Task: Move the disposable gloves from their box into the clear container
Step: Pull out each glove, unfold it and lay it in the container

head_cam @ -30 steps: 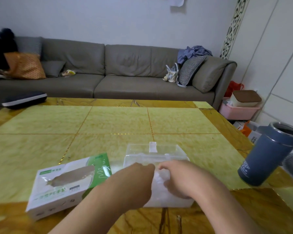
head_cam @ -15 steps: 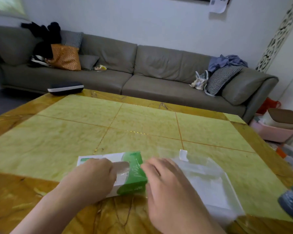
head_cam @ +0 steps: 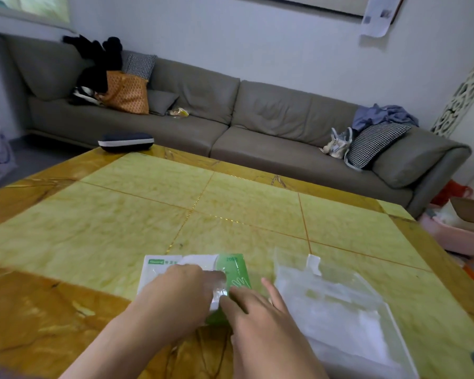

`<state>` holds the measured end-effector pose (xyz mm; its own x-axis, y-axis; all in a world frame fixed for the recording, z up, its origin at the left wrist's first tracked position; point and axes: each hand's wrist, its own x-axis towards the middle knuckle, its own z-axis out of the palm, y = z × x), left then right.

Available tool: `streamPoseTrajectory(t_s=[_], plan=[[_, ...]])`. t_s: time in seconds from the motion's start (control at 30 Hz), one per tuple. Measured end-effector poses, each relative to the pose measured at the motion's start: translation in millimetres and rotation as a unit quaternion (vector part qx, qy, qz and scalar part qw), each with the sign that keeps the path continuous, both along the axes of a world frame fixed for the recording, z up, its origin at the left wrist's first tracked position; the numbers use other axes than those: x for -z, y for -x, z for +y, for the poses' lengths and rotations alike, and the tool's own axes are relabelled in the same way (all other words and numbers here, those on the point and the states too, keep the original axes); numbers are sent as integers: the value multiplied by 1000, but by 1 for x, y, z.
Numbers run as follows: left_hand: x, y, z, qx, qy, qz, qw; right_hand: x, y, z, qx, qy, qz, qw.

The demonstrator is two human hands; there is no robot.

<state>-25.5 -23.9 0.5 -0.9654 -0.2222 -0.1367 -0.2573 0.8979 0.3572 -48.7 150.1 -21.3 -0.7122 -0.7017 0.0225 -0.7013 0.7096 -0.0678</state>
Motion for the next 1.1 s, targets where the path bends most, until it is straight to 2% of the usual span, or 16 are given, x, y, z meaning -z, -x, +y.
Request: streamPoseTrajectory(t_s=[0.1,0.2,0.27,0.37,0.4,0.47,0.6,0.7,0.83,0.93,0.97,1.03,1.1], plan=[[-6,-2,-4,-67,-47,107,991,0,0,3,-21,-9,12,1000],[-15,-4,-7,-87,-81,197,973,-5,-3,1,-8,-43,-6,999],[-15,-7,-11,-68,-87,191,975,-16,-7,0,-14,-47,-20,999],[-4,-6,-14,-49,-42,115,991,-20,-5,0,-36,-21,-23,999],[-1,-4,-15,-57,-29,127,990,-22,-6,0,-37,-11,-26,999],[-2,-2,-14,-89,-59,184,977,-18,-6,1,-32,2,-28,999],[-21,-2,-12,-145,-183,294,927,-16,-5,3,-42,2,-31,999],[-32,-5,-11,-171,-316,322,876,-18,-5,3,-53,3,-35,998],[-39,-9,-8,-182,-487,287,805,-21,-5,1,-50,8,-48,998],[-42,-8,-1,-186,-636,234,711,-23,-7,5,-33,35,-66,997],[-41,-7,1,-187,-659,223,693,-23,-8,7,-23,54,-73,996],[-42,-6,6,-192,-666,216,687,-22,-8,11,5,122,-87,989],[-42,-5,10,-179,-648,221,706,-33,-5,18,44,215,-151,964]])
